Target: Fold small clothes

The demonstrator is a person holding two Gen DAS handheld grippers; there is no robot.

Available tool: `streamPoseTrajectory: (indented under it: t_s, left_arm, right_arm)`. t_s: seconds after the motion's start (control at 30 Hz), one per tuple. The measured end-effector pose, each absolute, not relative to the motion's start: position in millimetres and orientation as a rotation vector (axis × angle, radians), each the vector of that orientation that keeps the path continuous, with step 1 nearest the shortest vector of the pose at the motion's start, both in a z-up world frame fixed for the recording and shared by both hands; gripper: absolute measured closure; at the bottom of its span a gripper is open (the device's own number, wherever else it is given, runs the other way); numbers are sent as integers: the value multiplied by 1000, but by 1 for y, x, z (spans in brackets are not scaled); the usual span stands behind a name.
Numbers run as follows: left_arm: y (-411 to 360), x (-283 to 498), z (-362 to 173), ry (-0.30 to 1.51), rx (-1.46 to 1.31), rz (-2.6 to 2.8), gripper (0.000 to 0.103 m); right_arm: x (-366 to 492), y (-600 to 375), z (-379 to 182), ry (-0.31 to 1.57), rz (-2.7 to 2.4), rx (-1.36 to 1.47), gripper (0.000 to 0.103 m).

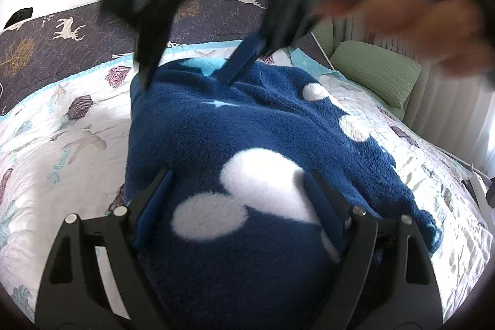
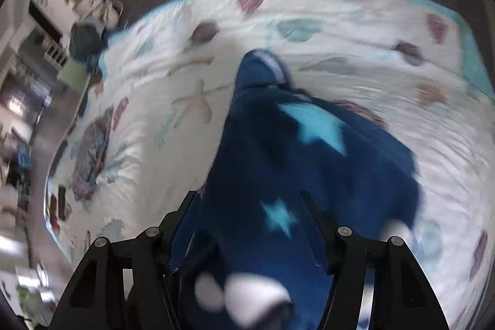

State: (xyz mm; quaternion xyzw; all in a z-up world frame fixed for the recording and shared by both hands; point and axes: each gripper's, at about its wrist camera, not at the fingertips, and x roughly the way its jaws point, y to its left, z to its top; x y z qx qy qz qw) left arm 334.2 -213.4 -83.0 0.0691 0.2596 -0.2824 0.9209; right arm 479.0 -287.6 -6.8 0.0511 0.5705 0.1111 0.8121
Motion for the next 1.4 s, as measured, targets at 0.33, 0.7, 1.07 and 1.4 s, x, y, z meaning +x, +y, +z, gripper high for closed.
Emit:
streamPoseTrajectory:
  t_s: [0.33,0.7,1.07,1.4]
  left_arm:
    - [-203,348,-86,583,63,-586,18]
    - [-195,345,-78,566,37,-614,15]
    - [-212,335,-83,531,163,-582,12]
    - [-214,342,-74,589,244,-608,9]
  right_arm:
    - [509,-284,-82,1377,161,45,31]
    - [427,-333,-1,1100,-17,238,29]
    - [318,-377,-67,1127,28,287,19]
    - [334,-408,-105,1189,62,445,0]
